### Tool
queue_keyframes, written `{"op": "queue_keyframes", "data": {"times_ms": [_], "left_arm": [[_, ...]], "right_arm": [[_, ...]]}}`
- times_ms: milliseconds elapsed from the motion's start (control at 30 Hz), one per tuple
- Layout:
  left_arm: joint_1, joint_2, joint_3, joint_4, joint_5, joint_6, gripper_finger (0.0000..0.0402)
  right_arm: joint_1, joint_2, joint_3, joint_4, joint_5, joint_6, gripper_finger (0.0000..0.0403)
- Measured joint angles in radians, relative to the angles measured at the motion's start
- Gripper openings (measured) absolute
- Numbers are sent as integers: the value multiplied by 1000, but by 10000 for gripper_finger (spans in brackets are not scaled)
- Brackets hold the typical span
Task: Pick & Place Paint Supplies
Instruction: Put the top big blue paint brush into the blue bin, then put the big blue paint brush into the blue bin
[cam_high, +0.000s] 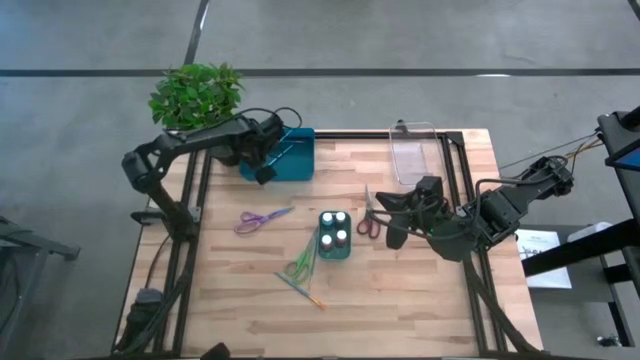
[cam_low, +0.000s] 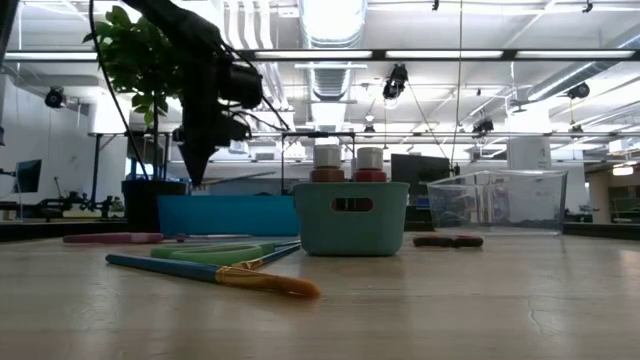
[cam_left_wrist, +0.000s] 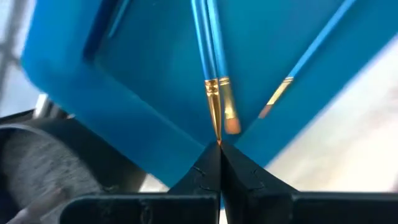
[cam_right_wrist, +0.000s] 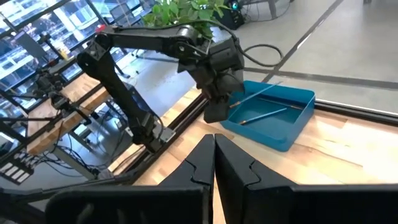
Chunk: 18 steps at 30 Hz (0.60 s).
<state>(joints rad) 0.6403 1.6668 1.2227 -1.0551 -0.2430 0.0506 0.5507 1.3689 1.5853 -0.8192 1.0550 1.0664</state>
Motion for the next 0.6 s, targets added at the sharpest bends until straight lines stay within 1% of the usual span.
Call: {"op": "queue_keyframes", "data": {"times_ms": [100, 233, 400, 600], "left_arm": [[1, 6, -1, 11, -65, -21, 0], [3, 4, -1, 21, -72, -2, 9], [2, 4, -1, 17, -72, 2, 55], [2, -1, -1, 14, -110, 2, 115]], "right_arm": [[0, 0, 0, 0, 4, 8, 9], [1, 0, 0, 1, 21, 13, 9], [1, 0, 0, 0, 22, 10, 9], [1, 0, 0, 1, 22, 8, 9]]}}
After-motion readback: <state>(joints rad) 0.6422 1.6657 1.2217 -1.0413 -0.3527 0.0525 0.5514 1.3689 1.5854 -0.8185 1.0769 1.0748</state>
